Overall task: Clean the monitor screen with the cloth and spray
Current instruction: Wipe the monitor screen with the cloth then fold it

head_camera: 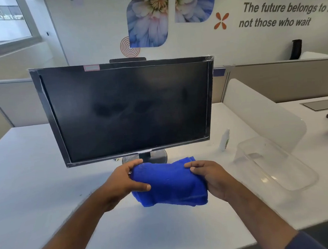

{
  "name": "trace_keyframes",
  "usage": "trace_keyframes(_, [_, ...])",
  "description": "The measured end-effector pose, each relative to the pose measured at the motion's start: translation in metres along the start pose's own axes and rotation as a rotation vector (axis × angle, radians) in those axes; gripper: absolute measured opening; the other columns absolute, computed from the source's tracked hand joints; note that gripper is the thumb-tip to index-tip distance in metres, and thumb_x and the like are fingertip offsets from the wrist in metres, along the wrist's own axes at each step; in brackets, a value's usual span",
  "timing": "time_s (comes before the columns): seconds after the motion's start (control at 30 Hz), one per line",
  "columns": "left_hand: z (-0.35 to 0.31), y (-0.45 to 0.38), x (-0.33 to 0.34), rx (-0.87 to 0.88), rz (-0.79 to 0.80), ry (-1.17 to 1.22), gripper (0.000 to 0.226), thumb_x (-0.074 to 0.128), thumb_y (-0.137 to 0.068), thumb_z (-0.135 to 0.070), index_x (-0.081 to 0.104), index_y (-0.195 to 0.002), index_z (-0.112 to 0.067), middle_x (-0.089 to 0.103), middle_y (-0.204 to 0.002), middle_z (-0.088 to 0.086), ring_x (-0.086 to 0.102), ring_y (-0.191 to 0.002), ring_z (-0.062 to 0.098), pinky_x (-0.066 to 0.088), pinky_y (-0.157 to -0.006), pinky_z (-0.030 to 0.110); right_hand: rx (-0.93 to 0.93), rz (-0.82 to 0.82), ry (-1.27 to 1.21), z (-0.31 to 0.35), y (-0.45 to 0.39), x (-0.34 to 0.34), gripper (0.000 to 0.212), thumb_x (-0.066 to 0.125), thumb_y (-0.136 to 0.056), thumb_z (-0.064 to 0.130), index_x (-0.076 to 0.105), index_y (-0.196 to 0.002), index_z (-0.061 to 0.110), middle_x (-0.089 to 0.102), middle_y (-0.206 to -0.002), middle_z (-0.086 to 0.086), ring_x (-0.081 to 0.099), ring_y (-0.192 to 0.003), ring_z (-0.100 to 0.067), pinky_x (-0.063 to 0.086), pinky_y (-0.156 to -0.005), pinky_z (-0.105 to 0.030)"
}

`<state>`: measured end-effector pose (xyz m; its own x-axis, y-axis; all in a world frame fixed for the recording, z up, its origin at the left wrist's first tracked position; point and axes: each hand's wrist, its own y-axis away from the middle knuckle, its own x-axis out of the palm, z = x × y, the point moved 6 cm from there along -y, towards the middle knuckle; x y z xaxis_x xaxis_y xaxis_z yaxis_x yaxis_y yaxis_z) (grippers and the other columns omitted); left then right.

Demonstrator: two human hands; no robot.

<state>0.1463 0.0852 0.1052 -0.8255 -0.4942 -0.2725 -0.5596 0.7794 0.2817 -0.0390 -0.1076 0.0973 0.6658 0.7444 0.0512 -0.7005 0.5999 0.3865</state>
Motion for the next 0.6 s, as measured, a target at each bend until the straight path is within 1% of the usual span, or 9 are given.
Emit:
trace_keyframes(0.03, [-0.001,0.001,0.000,0.011,-0.002,-0.091,0.093,0.091,-0.063,-0.004,0.049,-0.144,-0.026,0.057,-0.134,-0.001,0.060,-0.116,0.021,0.057,-0.093,0.037,0.005,0.052,0.033,0.000,0.003,0.002,0.017,0.064,-0.093,0.008,0.076,-0.104,0.013,0.066,-0.126,-0.006,0.062,-0.114,-0.025,0.052,-0.100,-0.041])
trace_keyframes(0.1, [-0.005,0.001,0.002,0.055,-0.036,-0.274,0.100,0.089,-0.064,-0.007,0.040,-0.150,-0.023,0.049,-0.140,-0.001,0.055,-0.119,0.021,0.054,-0.093,0.033,0.012,0.152,0.147,-0.001,0.007,0.005,0.038,0.078,-0.082,0.014,0.068,-0.119,0.017,0.059,-0.132,-0.001,0.057,-0.121,-0.026,0.048,-0.106,-0.044])
trace_keyframes(0.2, [-0.010,-0.001,0.004,0.137,-0.123,-0.466,0.097,0.085,-0.066,-0.012,0.039,-0.151,-0.018,0.045,-0.144,0.001,0.049,-0.125,0.021,0.046,-0.100,0.031,0.007,0.145,0.454,-0.001,0.011,0.010,0.071,0.085,-0.070,0.010,0.055,-0.133,0.026,0.045,-0.134,0.004,0.053,-0.119,-0.023,0.055,-0.094,-0.034])
trace_keyframes(0.27, [-0.013,-0.004,0.004,0.176,-0.159,-0.543,0.083,0.083,-0.069,-0.015,0.049,-0.145,-0.018,0.052,-0.137,0.001,0.052,-0.122,0.021,0.044,-0.099,0.027,-0.033,0.091,0.679,0.000,0.010,0.012,0.077,0.078,-0.072,0.008,0.047,-0.139,0.029,0.040,-0.132,0.005,0.051,-0.116,-0.019,0.054,-0.087,-0.028])
trace_keyframes(0.33, [-0.018,-0.007,0.006,0.233,-0.172,-0.593,0.055,0.081,-0.071,-0.016,0.066,-0.124,-0.023,0.062,-0.116,-0.002,0.058,-0.104,0.017,0.043,-0.085,0.018,-0.118,0.039,0.824,0.003,0.005,0.011,0.069,0.070,-0.078,0.007,0.047,-0.139,0.028,0.043,-0.130,0.005,0.052,-0.113,-0.017,0.052,-0.085,-0.025])
trace_keyframes(0.43, [-0.026,-0.012,0.011,0.279,-0.184,-0.664,0.023,0.078,-0.078,-0.017,0.075,-0.096,-0.032,0.059,-0.088,-0.009,0.056,-0.086,0.012,0.035,-0.066,0.011,-0.262,0.005,0.950,0.013,0.002,0.006,0.041,0.064,-0.084,0.007,0.065,-0.123,0.022,0.059,-0.117,0.001,0.060,-0.101,-0.015,0.048,-0.075,-0.015])
trace_keyframes(0.47, [-0.027,-0.015,0.013,0.285,-0.194,-0.683,0.018,0.077,-0.080,-0.020,0.076,-0.092,-0.032,0.056,-0.085,-0.010,0.054,-0.085,0.012,0.034,-0.065,0.012,-0.289,-0.003,0.980,0.017,0.000,0.003,0.033,0.064,-0.086,0.009,0.069,-0.116,0.020,0.060,-0.110,0.001,0.060,-0.096,-0.014,0.045,-0.070,-0.011])
trace_keyframes(0.53, [-0.030,-0.020,0.018,0.297,-0.213,-0.694,0.009,0.078,-0.082,-0.027,0.075,-0.084,-0.035,0.054,-0.090,-0.009,0.053,-0.088,0.011,0.036,-0.068,0.016,-0.317,-0.034,1.057,0.023,-0.002,-0.007,0.024,0.068,-0.088,0.015,0.071,-0.111,0.018,0.053,-0.106,0.003,0.055,-0.093,-0.011,0.039,-0.068,-0.011])
trace_keyframes(0.6, [-0.032,-0.027,0.026,0.311,-0.206,-0.739,0.001,0.078,-0.082,-0.033,0.078,-0.083,-0.033,0.052,-0.110,-0.016,0.048,-0.104,0.008,0.039,-0.084,0.022,-0.325,-0.048,1.083,0.028,-0.006,-0.022,0.022,0.072,-0.086,0.019,0.072,-0.108,0.018,0.048,-0.111,0.004,0.052,-0.098,-0.010,0.040,-0.076,-0.016])
